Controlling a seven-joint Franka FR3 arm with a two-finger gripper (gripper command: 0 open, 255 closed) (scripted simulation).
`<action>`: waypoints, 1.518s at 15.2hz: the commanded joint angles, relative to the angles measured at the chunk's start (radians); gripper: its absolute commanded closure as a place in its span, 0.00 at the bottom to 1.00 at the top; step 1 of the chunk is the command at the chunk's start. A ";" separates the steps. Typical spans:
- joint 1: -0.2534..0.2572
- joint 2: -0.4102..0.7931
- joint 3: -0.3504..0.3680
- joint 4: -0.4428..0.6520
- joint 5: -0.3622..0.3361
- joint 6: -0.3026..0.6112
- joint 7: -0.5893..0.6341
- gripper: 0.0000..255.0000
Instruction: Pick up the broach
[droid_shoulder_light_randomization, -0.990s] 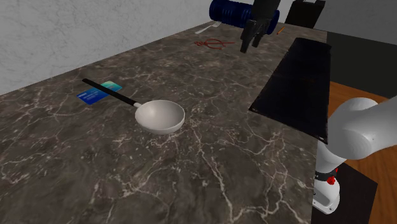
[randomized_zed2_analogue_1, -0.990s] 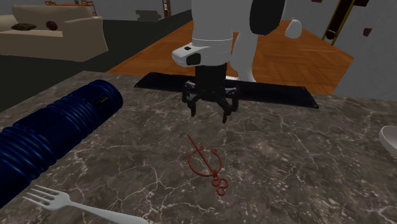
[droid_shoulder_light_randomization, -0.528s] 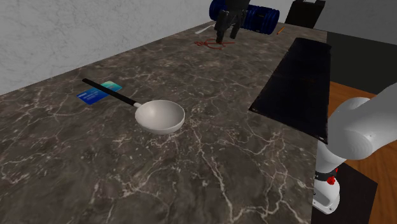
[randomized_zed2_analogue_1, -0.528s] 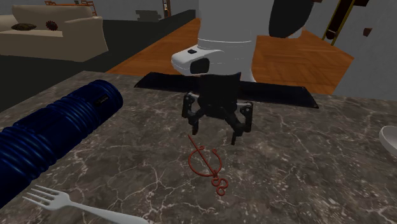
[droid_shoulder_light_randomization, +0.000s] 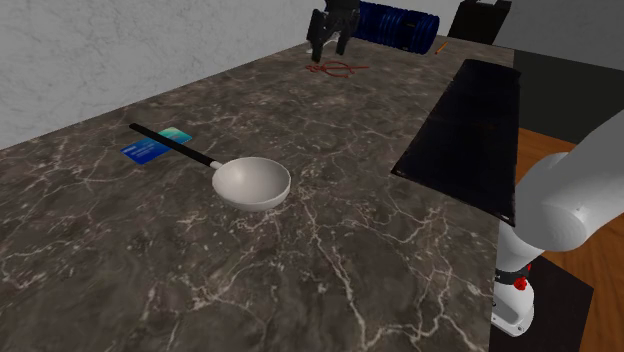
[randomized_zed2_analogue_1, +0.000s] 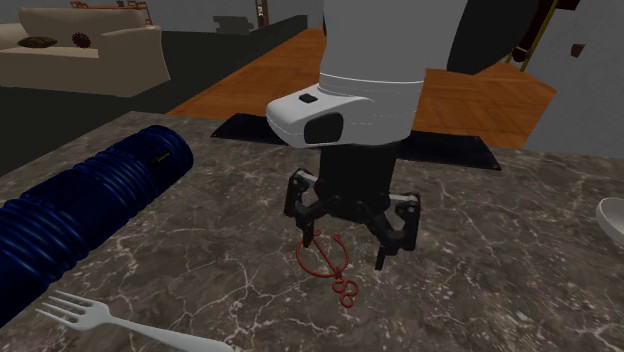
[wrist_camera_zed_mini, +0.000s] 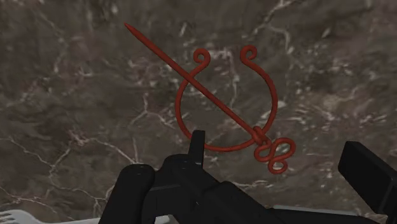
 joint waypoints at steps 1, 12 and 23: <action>0.001 0.002 0.001 -0.024 0.000 0.027 0.002 0.00; 0.000 -0.003 0.000 -0.074 0.001 0.072 -0.001 1.00; 0.000 0.008 0.001 0.029 -0.002 -0.020 0.002 1.00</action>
